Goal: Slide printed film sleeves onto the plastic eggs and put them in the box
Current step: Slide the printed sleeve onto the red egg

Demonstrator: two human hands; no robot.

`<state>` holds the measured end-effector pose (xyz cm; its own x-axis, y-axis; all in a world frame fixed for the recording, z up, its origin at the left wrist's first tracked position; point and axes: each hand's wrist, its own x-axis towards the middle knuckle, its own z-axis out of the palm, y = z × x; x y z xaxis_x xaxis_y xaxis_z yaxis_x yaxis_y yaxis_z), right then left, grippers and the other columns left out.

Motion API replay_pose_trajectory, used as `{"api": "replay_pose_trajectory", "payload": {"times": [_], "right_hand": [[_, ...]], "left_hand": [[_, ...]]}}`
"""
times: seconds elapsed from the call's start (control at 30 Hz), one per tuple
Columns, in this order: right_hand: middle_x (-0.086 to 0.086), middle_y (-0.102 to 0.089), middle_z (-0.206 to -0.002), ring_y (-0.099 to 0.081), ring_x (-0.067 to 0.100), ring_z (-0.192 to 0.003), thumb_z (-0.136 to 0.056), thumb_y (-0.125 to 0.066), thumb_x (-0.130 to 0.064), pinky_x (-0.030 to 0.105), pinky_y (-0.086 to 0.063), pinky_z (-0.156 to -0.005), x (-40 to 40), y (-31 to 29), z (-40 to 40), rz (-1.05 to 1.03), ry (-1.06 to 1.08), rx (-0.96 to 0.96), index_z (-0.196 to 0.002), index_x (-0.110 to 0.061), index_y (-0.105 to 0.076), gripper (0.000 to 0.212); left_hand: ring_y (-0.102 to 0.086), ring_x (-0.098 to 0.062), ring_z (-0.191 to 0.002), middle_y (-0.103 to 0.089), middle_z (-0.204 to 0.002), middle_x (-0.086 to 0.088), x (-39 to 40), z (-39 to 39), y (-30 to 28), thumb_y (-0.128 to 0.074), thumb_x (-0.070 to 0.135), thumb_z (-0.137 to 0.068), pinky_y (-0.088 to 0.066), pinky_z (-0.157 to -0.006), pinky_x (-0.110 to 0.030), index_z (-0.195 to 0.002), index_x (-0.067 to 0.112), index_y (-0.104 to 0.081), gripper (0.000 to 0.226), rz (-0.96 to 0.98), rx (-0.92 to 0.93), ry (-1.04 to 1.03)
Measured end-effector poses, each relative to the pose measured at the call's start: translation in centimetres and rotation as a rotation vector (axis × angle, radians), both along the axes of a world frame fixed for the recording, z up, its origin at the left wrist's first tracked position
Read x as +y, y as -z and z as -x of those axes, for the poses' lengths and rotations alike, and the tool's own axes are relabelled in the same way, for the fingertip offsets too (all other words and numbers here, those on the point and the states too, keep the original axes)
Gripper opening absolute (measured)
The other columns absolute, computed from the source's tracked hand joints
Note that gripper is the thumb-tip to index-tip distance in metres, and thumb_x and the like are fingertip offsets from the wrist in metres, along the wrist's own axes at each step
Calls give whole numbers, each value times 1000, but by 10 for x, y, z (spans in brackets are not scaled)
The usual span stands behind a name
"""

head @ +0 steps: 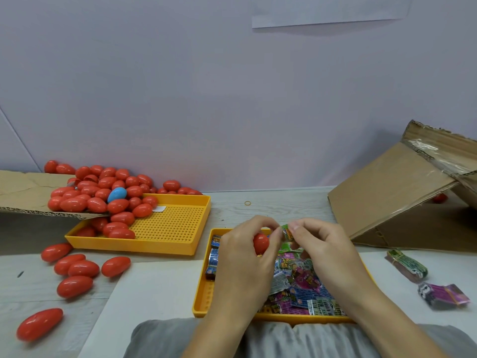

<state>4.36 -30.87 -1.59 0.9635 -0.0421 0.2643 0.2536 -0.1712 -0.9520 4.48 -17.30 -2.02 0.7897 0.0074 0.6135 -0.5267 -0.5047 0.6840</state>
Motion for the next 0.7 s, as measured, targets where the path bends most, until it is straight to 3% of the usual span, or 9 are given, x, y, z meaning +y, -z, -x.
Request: {"api": "replay_pose_trajectory", "payload": {"times": [0.07,0.17,0.33,0.43,0.57,0.7], "right_hand": [[1,-50,-62,-44,10,-63,-99,-53,-21,18,-37,-57,0,-1,0,-43,-14,-2,-68,-14,-66,35],[11,-50,-69,-44,20,-69,-99,-53,-19,34,-38,-67,0,-2,1,-113,-61,17,-72,-8,-67,32],[20,-59,-73,-54,25,-74,-96,-57,-17,42,-45,-74,0,-2,2,-115,-119,21,-76,-13,-74,27],[11,-66,-76,-59,23,-77,-87,-62,-25,41,-48,-76,0,-1,1,-155,-139,40,-78,-14,-77,21],[-3,-66,-67,-58,4,-66,-76,-62,-33,17,-45,-61,2,-3,1,-264,-144,39,-76,-17,-79,24],[0,-70,-72,-60,3,-67,-72,-65,-41,17,-45,-58,2,-4,1,-275,-144,62,-80,-17,-80,30]], "left_hand": [[-62,-1,-70,-61,-64,22,1,-1,0,-72,28,-90,-42,-61,-7,-82,32,-67,10,53,58,2],[-63,-1,-72,-63,-67,18,0,-1,0,-73,24,-88,-43,-62,-8,-85,29,-71,6,115,131,15],[-65,-4,-72,-69,-73,15,3,-4,0,-71,13,-87,-48,-65,-13,-78,28,-72,18,243,216,58],[-63,-3,-69,-66,-69,17,4,-6,1,-72,12,-85,-46,-63,-12,-75,27,-71,19,246,224,30],[-64,-4,-72,-68,-71,14,4,-5,0,-74,16,-86,-47,-64,-12,-76,25,-72,13,237,231,45],[-63,-4,-69,-68,-69,12,4,-6,1,-74,16,-86,-47,-63,-14,-73,22,-71,14,266,229,41]]}}
